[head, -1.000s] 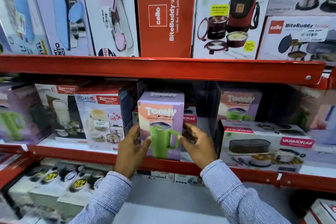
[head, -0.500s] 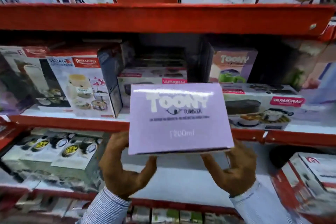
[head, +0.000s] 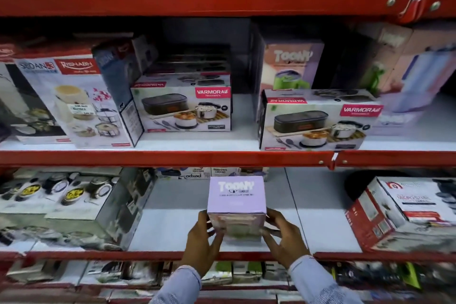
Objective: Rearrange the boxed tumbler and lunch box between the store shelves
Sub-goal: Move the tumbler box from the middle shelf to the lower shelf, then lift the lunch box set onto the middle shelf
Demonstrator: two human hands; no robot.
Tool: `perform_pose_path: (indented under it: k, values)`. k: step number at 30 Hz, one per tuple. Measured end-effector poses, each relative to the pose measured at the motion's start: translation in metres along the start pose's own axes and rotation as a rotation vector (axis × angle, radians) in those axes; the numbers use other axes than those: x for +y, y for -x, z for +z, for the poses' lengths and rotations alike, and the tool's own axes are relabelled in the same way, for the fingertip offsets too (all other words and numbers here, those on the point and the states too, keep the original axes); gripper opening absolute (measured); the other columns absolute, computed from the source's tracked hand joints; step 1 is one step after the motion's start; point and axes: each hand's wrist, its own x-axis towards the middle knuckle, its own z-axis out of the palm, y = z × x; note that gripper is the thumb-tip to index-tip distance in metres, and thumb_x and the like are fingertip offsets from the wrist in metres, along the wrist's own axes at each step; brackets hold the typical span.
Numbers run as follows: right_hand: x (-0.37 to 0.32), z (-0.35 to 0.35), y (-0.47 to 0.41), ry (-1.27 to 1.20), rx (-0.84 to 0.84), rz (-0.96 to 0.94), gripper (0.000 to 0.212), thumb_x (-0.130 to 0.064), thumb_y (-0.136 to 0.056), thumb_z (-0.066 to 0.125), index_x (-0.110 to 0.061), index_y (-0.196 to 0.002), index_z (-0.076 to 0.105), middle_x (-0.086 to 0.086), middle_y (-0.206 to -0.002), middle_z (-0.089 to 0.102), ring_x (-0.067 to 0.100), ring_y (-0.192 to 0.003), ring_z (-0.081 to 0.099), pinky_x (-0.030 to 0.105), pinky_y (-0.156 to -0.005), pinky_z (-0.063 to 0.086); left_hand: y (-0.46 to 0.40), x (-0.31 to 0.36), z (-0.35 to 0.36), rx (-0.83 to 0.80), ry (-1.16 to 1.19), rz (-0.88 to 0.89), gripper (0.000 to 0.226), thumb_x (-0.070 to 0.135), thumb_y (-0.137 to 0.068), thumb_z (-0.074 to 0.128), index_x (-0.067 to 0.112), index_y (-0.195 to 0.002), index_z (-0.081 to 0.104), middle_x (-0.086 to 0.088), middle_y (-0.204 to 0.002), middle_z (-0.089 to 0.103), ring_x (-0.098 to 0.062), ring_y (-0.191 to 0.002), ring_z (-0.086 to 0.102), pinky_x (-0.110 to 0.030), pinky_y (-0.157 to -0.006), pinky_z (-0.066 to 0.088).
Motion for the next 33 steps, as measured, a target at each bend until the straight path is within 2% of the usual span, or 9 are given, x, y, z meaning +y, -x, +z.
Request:
perform_pose_path:
  k: [3, 6, 13, 16, 22, 25, 28, 31, 33]
  values:
    - [0.013, 0.011, -0.008, -0.018, -0.024, 0.105, 0.048, -0.025, -0.089, 0.066, -0.051, -0.124, 0.045, -0.016, -0.124, 0.062, 0.007, -0.122, 0.061, 0.009, -0.087, 0.051, -0.008, -0.014, 0.015, -0.057, -0.038, -0.063, 0.044, 0.012, -0.091, 0.066, 0.046, -0.109, 0.044, 0.019, -0.107, 0.071, 0.0, -0.098, 0.073, -0.02, -0.085, 0.062]
    - [0.021, 0.013, -0.01, -0.036, -0.011, 0.178, 0.047, -0.016, -0.09, 0.063, -0.04, -0.125, 0.042, -0.007, -0.126, 0.062, 0.015, -0.121, 0.061, 0.004, -0.08, 0.049, -0.012, -0.016, 0.02, -0.107, -0.098, -0.087, 0.049, 0.01, -0.092, 0.064, 0.051, -0.11, 0.042, 0.019, -0.111, 0.069, 0.007, -0.099, 0.07, -0.015, -0.082, 0.06]
    - [0.019, 0.005, -0.005, -0.033, 0.013, 0.216, 0.057, 0.003, -0.089, 0.054, -0.042, -0.123, 0.046, -0.004, -0.125, 0.065, 0.012, -0.122, 0.061, 0.014, -0.088, 0.053, -0.002, -0.015, 0.009, -0.092, -0.154, -0.165, 0.056, -0.001, -0.087, 0.061, 0.036, -0.125, 0.044, 0.004, -0.124, 0.066, -0.012, -0.1, 0.067, 0.001, -0.071, 0.049]
    - [0.001, -0.011, -0.001, -0.03, 0.181, 0.144, 0.056, 0.007, -0.087, 0.052, -0.038, -0.119, 0.056, -0.006, -0.12, 0.069, 0.005, -0.112, 0.066, 0.027, -0.093, 0.058, -0.003, 0.009, -0.007, 0.145, -0.14, -0.107, 0.056, -0.009, -0.083, 0.057, 0.044, -0.102, 0.055, 0.011, -0.101, 0.072, -0.01, -0.091, 0.072, -0.006, -0.07, 0.051]
    - [-0.059, -0.073, -0.025, -0.02, 0.696, -0.143, 0.032, -0.004, -0.087, 0.062, -0.027, -0.108, 0.067, -0.018, -0.11, 0.069, -0.002, -0.099, 0.067, 0.011, -0.084, 0.054, -0.044, 0.117, -0.017, 0.467, -0.026, 0.303, 0.028, -0.005, -0.081, 0.065, 0.021, -0.092, 0.066, 0.001, -0.084, 0.07, -0.007, -0.078, 0.065, -0.001, -0.074, 0.048]
    - [-0.086, -0.111, -0.049, -0.124, 0.89, -0.204, 0.027, -0.014, -0.09, 0.061, -0.026, -0.114, 0.063, -0.014, -0.115, 0.068, 0.0, -0.106, 0.064, 0.012, -0.088, 0.051, -0.069, 0.17, -0.008, 0.422, 0.11, 0.341, 0.022, 0.001, -0.086, 0.065, 0.017, -0.101, 0.068, -0.004, -0.095, 0.072, -0.012, -0.085, 0.069, -0.01, -0.076, 0.054]
    - [-0.097, -0.15, -0.077, -0.121, 1.039, -0.171, 0.045, -0.014, -0.083, 0.062, -0.021, -0.126, 0.054, 0.001, -0.13, 0.061, 0.016, -0.119, 0.059, 0.028, -0.101, 0.048, -0.094, 0.202, 0.004, 0.318, 0.147, 0.253, 0.039, 0.008, -0.088, 0.067, 0.016, -0.126, 0.062, -0.003, -0.12, 0.069, -0.016, -0.102, 0.067, -0.022, -0.087, 0.056]
    - [-0.096, -0.182, -0.099, -0.143, 0.931, 0.056, 0.063, -0.019, -0.082, 0.066, -0.024, -0.14, 0.042, 0.005, -0.145, 0.051, 0.023, -0.13, 0.05, 0.033, -0.106, 0.038, -0.11, 0.215, 0.013, 0.184, 0.113, 0.184, 0.062, 0.018, -0.088, 0.071, 0.015, -0.145, 0.046, -0.005, -0.143, 0.059, -0.019, -0.122, 0.06, -0.036, -0.104, 0.052]
    - [-0.094, -0.193, -0.109, -0.172, 0.774, 0.138, 0.058, -0.018, -0.084, 0.066, -0.022, -0.138, 0.046, 0.006, -0.136, 0.06, 0.024, -0.12, 0.058, 0.032, -0.099, 0.041, -0.116, 0.219, 0.018, 0.116, 0.108, 0.167, 0.069, 0.021, -0.089, 0.071, 0.014, -0.15, 0.039, -0.008, -0.149, 0.055, -0.024, -0.131, 0.057, -0.043, -0.111, 0.05]
